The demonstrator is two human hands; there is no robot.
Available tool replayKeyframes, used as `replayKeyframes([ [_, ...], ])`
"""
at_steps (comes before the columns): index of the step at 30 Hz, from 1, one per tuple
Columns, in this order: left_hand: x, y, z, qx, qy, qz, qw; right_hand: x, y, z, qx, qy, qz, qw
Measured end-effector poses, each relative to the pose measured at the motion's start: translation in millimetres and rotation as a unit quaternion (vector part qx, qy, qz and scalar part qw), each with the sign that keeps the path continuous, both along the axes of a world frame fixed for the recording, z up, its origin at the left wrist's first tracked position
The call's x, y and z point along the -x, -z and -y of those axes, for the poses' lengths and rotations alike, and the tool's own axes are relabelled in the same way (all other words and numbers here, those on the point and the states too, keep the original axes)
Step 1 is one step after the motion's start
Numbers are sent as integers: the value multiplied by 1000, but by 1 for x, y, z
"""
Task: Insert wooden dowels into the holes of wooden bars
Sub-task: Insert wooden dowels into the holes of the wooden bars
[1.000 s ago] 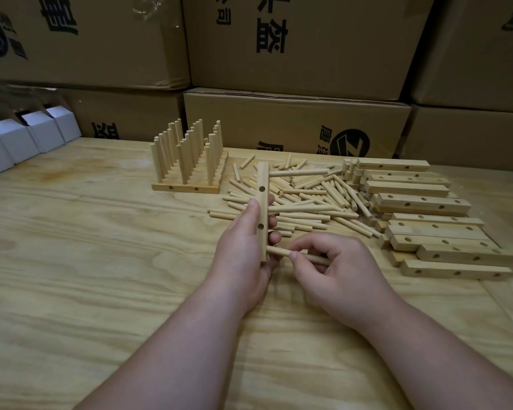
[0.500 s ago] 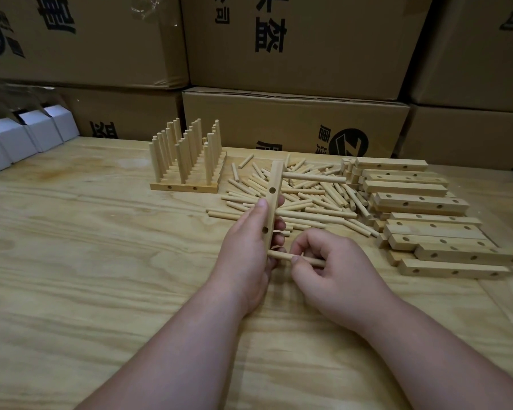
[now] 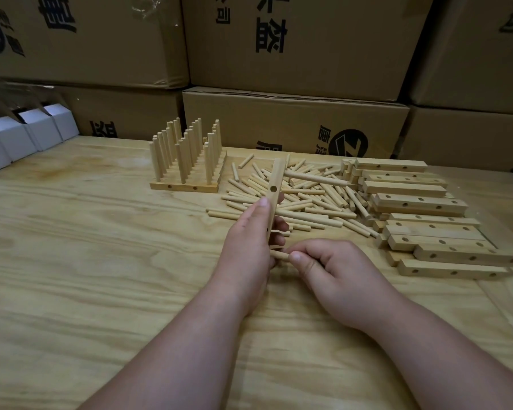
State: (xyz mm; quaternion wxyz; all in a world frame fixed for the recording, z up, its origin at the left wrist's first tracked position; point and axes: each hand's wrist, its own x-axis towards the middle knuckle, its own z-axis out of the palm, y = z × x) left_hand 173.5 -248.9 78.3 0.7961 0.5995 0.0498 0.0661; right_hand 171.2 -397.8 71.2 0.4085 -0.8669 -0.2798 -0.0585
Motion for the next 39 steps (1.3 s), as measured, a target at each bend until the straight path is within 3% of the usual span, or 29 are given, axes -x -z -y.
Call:
replayKeyframes([
  [5,1,-1,0,9,2,-6,1000,-1,2,-4,-32,16,7,999],
  [13,-4,-5,-7,177,-11,-69,982,-5,3,-4,-62,60,50,995],
  [28,-7,1,0,102,-9,-19,995,-2,-3,-2,-81,42,28,995],
  [35,-7,2,0,112,2,0,994,0,-5,-1,-88,35,9,995],
  [39,-6,3,0,122,-8,-14,992,-6,0,-3,-175,80,-56,980],
])
